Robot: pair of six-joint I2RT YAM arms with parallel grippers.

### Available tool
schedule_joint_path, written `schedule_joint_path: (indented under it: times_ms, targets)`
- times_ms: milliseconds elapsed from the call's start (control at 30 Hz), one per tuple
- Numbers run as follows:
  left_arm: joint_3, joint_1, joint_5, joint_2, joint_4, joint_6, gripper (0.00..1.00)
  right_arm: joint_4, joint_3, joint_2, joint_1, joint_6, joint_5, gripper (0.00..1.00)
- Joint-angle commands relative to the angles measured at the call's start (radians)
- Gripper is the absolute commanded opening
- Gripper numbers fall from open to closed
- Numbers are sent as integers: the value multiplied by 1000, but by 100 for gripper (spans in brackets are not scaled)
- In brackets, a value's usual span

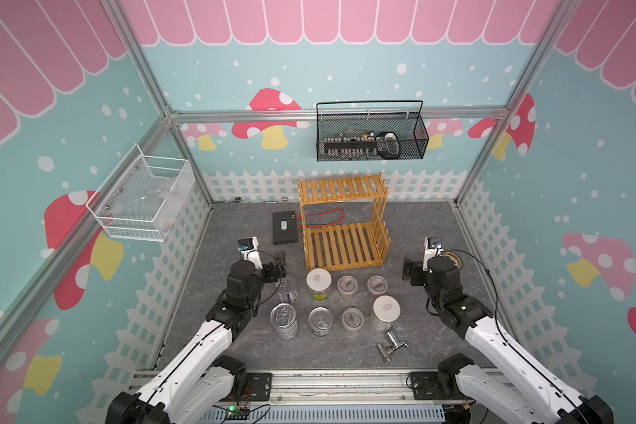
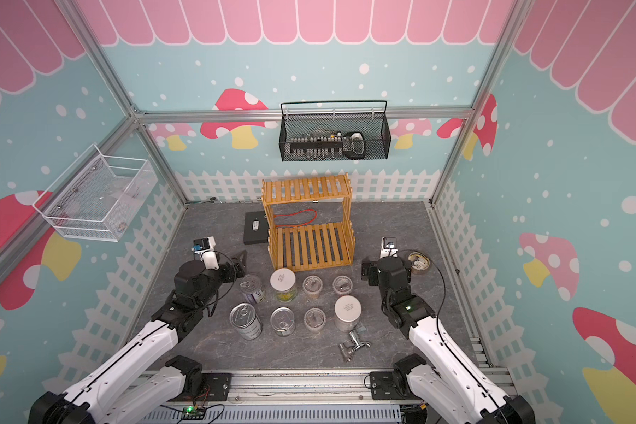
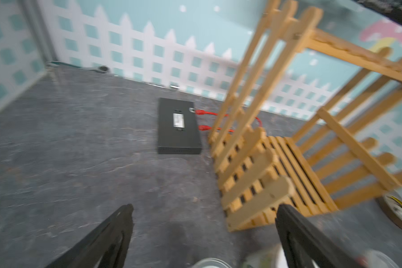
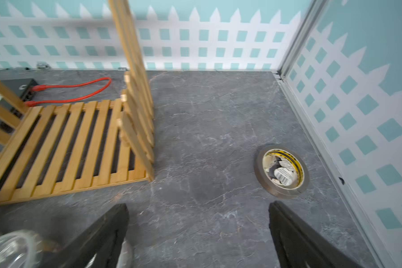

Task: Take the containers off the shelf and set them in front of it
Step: Reset both arms

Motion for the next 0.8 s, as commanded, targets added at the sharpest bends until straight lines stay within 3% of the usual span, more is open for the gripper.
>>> schedule_joint_path:
  times_ms: [0,167,267,400,567,767]
  targets:
    - [-30,112,-39,74,157,32,99,166,-34,52,-152,-26,-139,99]
    - [-131,237,89,221,497,104,99,529,-160,232,-251,-40,-155,99]
    - [-107,251,80,311,557,183,99,623,-146,359,-292,-62,-155,99]
    - [-103,269,93,418,637,202,99,847,-190,419,-303,-165,-159,99]
    - [-131,271,140,476,772,250,99,991,-209,515,-319,-229,-188,99]
    - [-121,274,201,478,759,267,99,1029,-217,536,-334,-233,-219,99]
